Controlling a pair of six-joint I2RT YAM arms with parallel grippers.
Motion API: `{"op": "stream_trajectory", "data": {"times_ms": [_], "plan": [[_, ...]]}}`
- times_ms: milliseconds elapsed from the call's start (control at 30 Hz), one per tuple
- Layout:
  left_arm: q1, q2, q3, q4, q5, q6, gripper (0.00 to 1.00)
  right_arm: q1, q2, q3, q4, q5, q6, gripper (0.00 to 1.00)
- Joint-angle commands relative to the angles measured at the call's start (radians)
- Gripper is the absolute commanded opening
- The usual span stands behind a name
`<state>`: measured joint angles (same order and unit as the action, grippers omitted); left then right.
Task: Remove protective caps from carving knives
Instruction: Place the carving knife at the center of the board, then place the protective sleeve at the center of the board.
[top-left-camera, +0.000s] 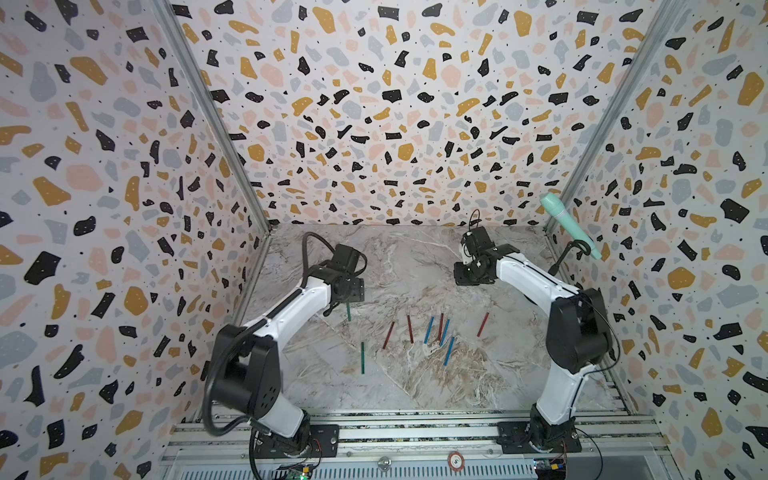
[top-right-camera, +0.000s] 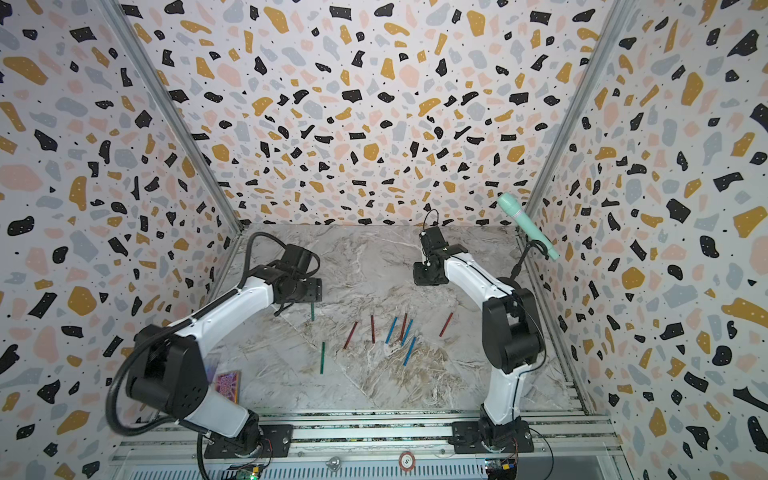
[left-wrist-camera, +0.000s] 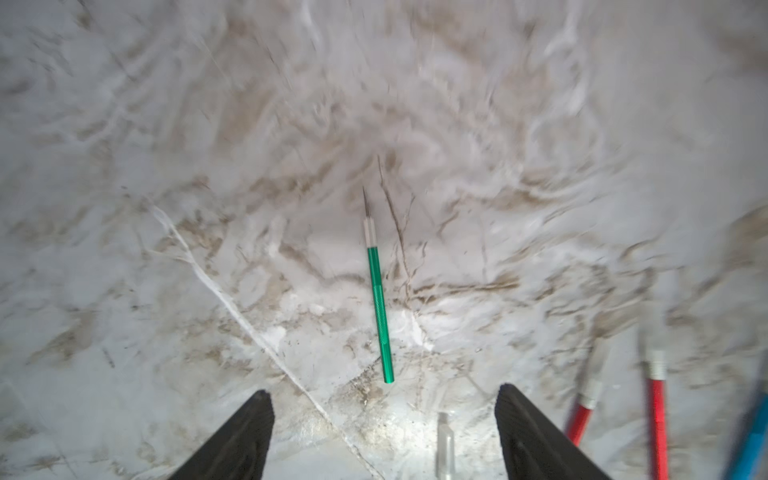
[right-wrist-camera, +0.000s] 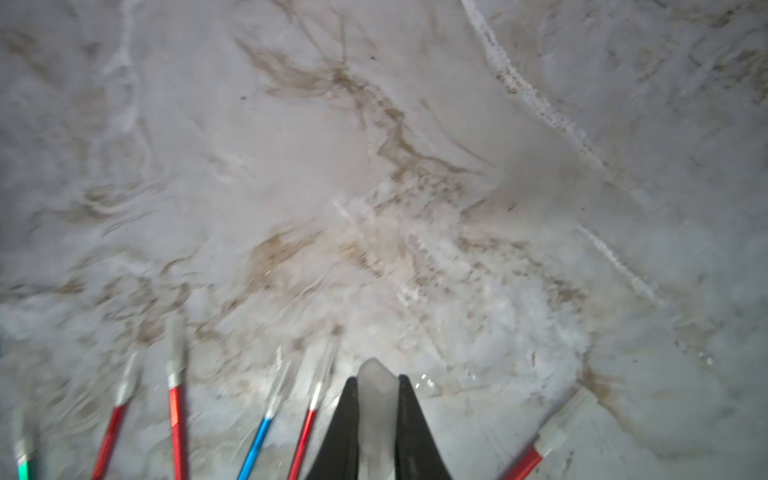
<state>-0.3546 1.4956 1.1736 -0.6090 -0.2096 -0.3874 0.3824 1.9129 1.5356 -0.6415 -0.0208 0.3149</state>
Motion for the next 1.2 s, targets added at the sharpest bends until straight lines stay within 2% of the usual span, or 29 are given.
{"op": "stream_trajectory", "data": {"times_ms": [0, 233, 500, 567, 667, 767, 833, 1167], "plan": [[-0.003, -0.128, -0.068, 0.055, -0.041, -0.038, 0.88, 0.016, 0.092, 0.105, -0.156, 0.121, -0.04, 0.0], [-0.002, -0.347, -0.226, 0.116, -0.101, -0.035, 0.99, 0.015, 0.24, 0.185, -0.191, 0.215, -0.046, 0.0], [-0.004, -0.508, -0.38, 0.187, -0.106, -0.023, 1.0, 0.018, 0.295, 0.202, -0.196, 0.251, -0.034, 0.01], [-0.003, -0.522, -0.403, 0.193, -0.112, -0.022, 0.99, 0.019, 0.295, 0.207, -0.201, 0.241, -0.031, 0.11], [-0.004, -0.518, -0.411, 0.196, -0.101, -0.022, 0.99, 0.02, 0.276, 0.2, -0.194, 0.203, -0.024, 0.33], [-0.003, -0.507, -0.413, 0.202, -0.089, -0.018, 1.0, 0.02, 0.266, 0.203, -0.195, 0.176, -0.019, 0.45], [-0.003, -0.499, -0.413, 0.204, -0.08, -0.018, 0.99, 0.021, 0.269, 0.21, -0.201, 0.162, -0.021, 0.49], [-0.004, -0.459, -0.417, 0.206, -0.06, -0.016, 0.99, 0.009, 0.22, 0.231, -0.216, 0.164, -0.022, 0.54]]}}
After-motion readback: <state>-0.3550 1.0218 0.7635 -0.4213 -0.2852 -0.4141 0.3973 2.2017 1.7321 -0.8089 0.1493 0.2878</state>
